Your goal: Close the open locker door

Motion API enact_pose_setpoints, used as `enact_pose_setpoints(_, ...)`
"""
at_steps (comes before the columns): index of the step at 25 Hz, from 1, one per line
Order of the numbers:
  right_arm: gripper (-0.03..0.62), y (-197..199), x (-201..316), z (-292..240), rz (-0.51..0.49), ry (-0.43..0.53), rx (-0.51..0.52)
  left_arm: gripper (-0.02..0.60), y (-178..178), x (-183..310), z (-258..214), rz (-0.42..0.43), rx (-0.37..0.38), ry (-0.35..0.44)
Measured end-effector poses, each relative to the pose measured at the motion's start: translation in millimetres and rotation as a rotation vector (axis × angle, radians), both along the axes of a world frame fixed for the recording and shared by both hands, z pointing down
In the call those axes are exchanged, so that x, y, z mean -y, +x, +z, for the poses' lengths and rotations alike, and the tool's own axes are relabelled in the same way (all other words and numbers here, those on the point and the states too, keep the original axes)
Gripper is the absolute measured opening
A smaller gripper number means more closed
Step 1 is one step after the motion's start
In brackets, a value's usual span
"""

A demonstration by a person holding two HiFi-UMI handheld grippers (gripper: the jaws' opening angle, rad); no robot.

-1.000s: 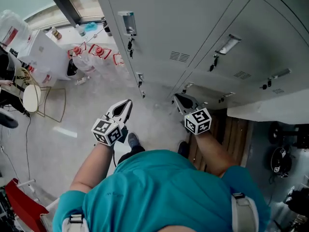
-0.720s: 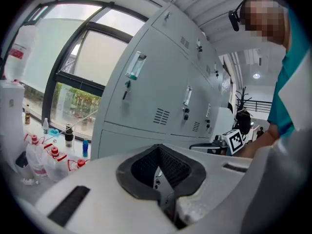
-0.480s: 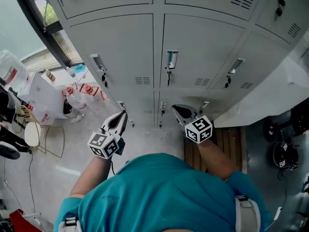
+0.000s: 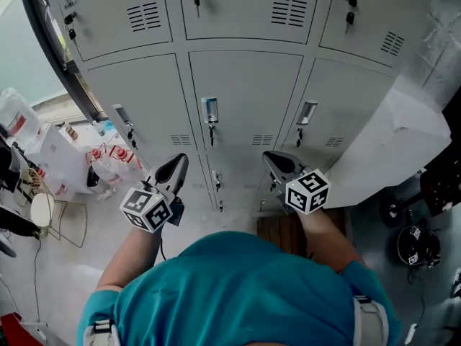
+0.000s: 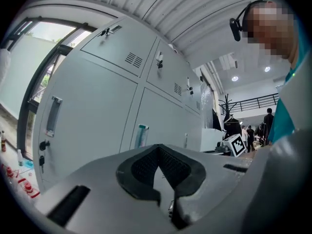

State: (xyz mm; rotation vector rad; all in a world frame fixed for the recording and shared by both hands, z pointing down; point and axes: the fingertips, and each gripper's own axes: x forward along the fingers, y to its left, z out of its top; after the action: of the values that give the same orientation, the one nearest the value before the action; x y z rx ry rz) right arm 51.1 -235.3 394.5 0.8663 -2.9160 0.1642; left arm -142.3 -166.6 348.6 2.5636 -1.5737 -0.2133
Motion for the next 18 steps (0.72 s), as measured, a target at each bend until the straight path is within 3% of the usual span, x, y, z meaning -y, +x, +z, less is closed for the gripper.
enact_pose_setpoints(8,-0.002,49,7,-52,-0.031,-0.028,0.034,0.003,55,8,-44,-0.01,-0.039,0.021)
enact_pose_setpoints(18,-0.002,26,-2,-88,0.003,-0.033,0.121,0.003,27,-1,-80,0.059,0.005,0.059)
